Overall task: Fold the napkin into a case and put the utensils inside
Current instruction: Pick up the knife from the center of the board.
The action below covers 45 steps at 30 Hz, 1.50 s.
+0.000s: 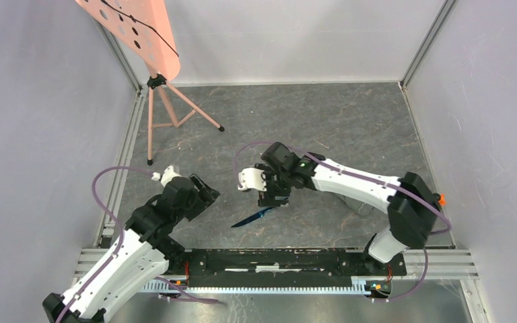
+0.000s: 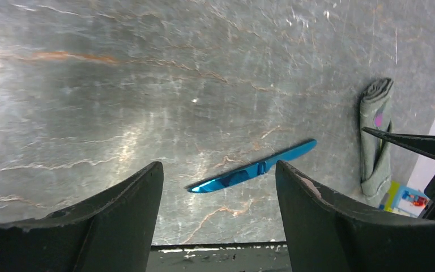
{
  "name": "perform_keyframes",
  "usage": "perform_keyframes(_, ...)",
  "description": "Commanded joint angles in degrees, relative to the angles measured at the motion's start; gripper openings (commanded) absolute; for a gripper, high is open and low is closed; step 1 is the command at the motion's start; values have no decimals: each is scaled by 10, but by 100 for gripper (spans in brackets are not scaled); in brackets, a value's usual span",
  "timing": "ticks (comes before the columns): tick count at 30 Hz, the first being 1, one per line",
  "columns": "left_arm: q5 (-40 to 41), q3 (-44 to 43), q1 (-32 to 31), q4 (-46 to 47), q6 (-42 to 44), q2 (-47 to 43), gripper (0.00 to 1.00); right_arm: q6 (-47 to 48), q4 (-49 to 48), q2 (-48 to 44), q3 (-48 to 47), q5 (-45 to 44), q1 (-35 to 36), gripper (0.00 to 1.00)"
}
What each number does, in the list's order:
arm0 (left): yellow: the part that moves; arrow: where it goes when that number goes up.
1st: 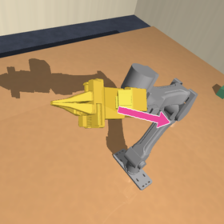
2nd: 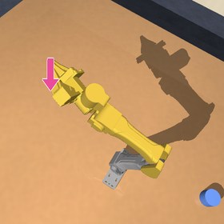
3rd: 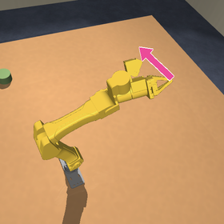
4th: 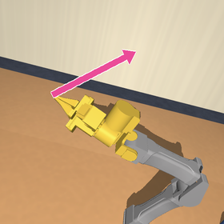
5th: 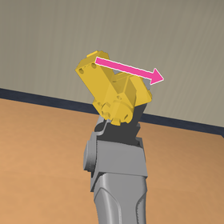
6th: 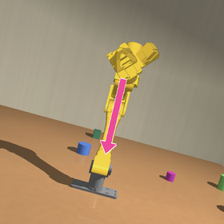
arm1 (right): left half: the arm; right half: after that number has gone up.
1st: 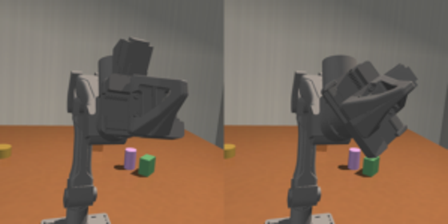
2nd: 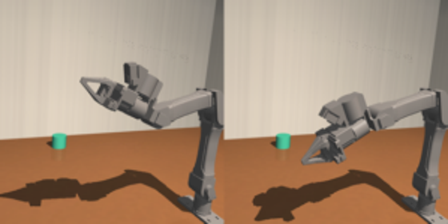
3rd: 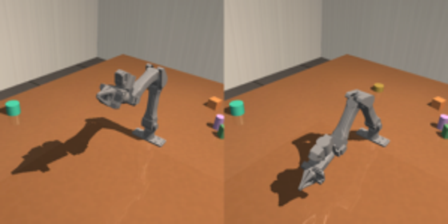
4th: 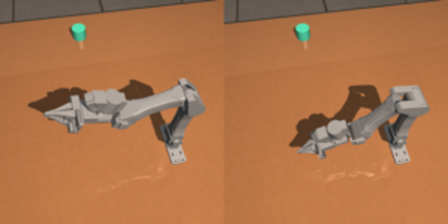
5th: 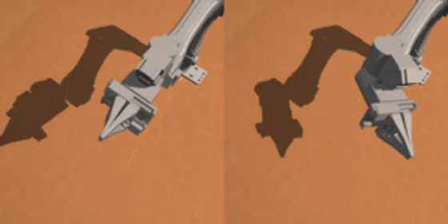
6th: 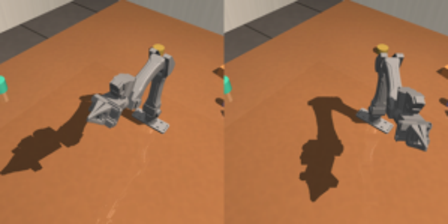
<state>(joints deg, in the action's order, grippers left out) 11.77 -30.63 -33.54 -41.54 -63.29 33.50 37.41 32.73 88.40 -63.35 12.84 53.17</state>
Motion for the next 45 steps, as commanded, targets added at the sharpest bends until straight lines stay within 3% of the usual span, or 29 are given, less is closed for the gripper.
perform_keyframes(1,76,-10,1,-72,-45,-61,79,40,104,65,-88,-42,25,84)
perform_keyframes(9,87,-17,1,-105,-54,-111,79,2,192,193,-193,-67,63,73)
perform_keyframes(16,94,-22,2,-112,-44,-134,79,-30,163,240,-206,-96,95,70)
perform_keyframes(23,94,-23,2,-118,-38,-147,79,-24,142,279,-212,-99,102,59)
perform_keyframes(31,105,-30,1,-138,-37,-170,79,-15,112,297,-180,-125,106,36)
perform_keyframes(35,108,-32,1,-140,-34,-174,79,-16,94,303,-161,-123,107,2)
perform_keyframes(45,112,-37,2,-148,-32,-175,78,-21,61,215,-127,-145,108,0)
